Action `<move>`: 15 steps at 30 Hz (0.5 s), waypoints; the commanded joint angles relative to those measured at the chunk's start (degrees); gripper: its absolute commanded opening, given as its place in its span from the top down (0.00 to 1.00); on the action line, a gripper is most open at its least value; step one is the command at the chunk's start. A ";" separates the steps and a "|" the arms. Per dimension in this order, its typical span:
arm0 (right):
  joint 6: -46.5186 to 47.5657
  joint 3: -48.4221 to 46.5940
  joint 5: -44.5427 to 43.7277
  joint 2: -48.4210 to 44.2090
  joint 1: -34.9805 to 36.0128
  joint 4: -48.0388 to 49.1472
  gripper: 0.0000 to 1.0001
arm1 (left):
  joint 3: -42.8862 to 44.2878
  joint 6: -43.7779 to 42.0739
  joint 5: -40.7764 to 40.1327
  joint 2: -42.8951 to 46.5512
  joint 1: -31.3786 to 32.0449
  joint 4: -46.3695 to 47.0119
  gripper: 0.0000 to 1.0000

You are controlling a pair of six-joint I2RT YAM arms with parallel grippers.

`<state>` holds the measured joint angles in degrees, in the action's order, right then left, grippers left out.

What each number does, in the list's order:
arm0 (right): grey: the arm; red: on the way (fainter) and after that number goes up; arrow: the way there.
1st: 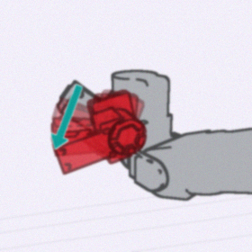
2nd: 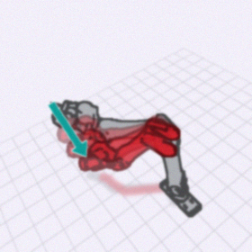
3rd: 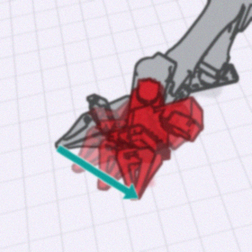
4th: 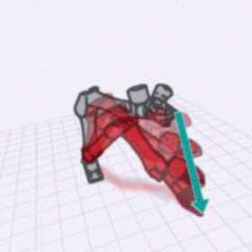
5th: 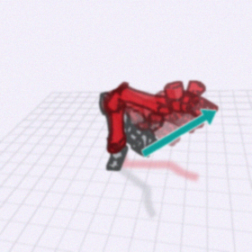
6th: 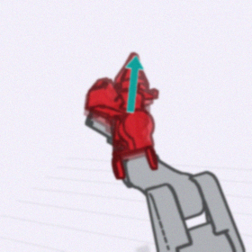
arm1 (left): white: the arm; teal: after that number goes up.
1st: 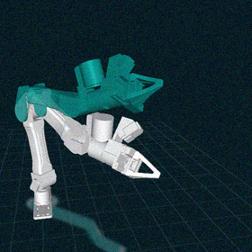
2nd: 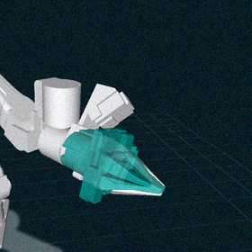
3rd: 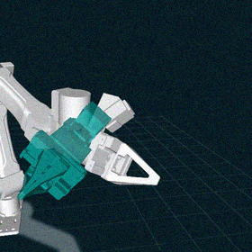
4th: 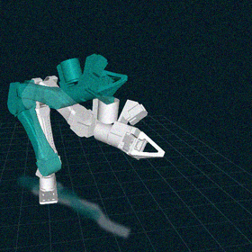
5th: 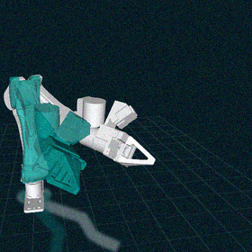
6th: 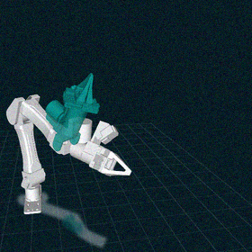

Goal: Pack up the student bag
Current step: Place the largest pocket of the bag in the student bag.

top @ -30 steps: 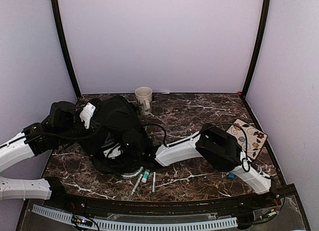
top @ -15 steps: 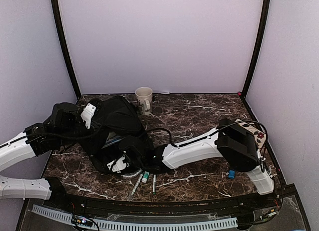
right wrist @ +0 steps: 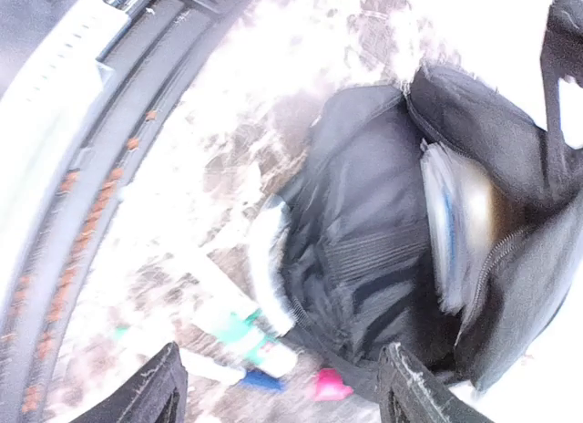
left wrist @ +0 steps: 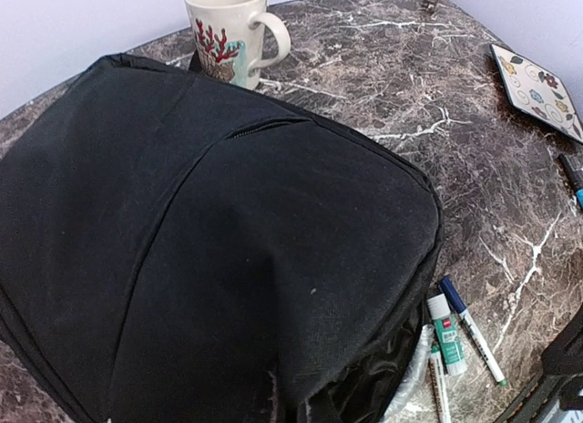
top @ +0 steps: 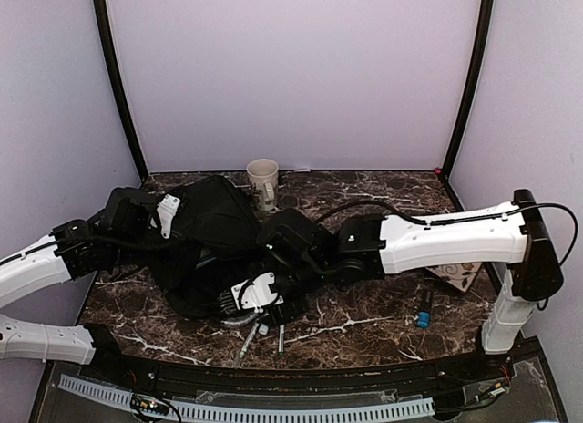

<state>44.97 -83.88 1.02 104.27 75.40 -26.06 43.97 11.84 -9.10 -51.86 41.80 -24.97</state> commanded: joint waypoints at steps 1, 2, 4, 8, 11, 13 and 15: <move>-11.47 2.89 12.39 -6.29 -6.21 -7.68 0.29 | -0.05 6.49 2.56 -1.89 -0.35 -6.94 1.00; -13.49 3.19 13.79 -7.63 -8.32 -7.43 0.29 | -0.47 7.58 4.37 -2.57 -0.32 -7.51 1.00; -16.50 3.48 16.27 -9.07 -12.86 -6.24 0.29 | -1.64 9.68 8.23 -4.09 -0.30 -8.35 0.99; -20.98 4.23 18.54 -8.98 -20.80 -1.87 0.28 | -3.46 11.03 11.23 -6.65 -0.24 -6.85 0.79; -22.92 3.62 17.74 -5.94 -25.09 0.92 0.28 | -2.11 12.37 12.28 -9.14 -0.29 -6.95 0.58; -23.17 2.49 17.55 -2.90 -26.52 1.02 0.28 | -0.38 14.58 12.84 -9.90 -0.29 -9.37 0.48; -23.52 2.00 16.24 0.20 -27.01 1.85 0.28 | 1.43 16.54 12.85 -9.24 0.09 -12.41 0.41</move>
<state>24.73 -80.82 16.82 98.72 48.90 -27.00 42.17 23.51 1.98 -61.63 41.74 -30.63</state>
